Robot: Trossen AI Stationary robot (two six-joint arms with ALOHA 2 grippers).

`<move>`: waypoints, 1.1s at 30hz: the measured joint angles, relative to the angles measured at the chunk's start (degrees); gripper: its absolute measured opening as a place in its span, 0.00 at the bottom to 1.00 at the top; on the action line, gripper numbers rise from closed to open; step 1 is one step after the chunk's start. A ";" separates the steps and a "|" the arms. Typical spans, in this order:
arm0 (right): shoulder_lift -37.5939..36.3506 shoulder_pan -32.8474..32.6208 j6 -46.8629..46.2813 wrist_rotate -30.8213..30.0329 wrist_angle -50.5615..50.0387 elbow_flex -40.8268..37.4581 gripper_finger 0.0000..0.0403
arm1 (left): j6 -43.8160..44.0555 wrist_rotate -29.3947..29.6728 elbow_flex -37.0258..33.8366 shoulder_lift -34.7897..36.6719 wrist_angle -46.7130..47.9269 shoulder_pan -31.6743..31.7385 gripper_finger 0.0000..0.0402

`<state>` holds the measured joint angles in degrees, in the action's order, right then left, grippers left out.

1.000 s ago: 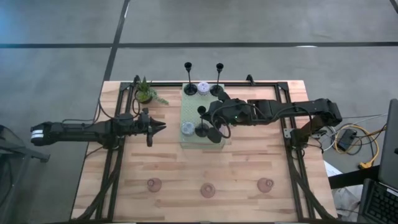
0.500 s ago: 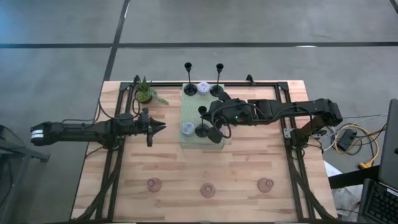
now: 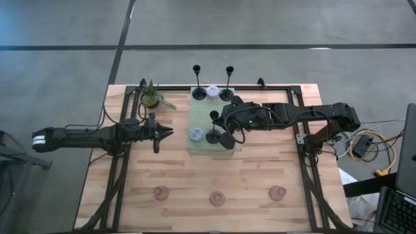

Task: Pick & Place candle stick holders
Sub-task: Put the black candle holder on the shelf

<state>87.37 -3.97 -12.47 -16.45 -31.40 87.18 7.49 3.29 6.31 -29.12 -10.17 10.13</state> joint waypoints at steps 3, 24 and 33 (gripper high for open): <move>0.37 -0.15 -0.12 0.04 0.50 0.00 0.02 | 0.00 -0.01 0.00 0.00 0.00 0.01 0.18; 0.59 -0.13 -0.52 1.39 4.77 -2.86 0.02 | 0.00 0.00 0.00 0.00 0.00 0.02 0.18; 0.44 -0.09 -0.65 1.46 3.54 -3.11 0.09 | 0.00 0.00 0.00 0.00 0.00 0.00 0.18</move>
<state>87.81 -4.05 -13.12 -14.99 -27.86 84.07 7.49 3.28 6.31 -29.12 -10.17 10.13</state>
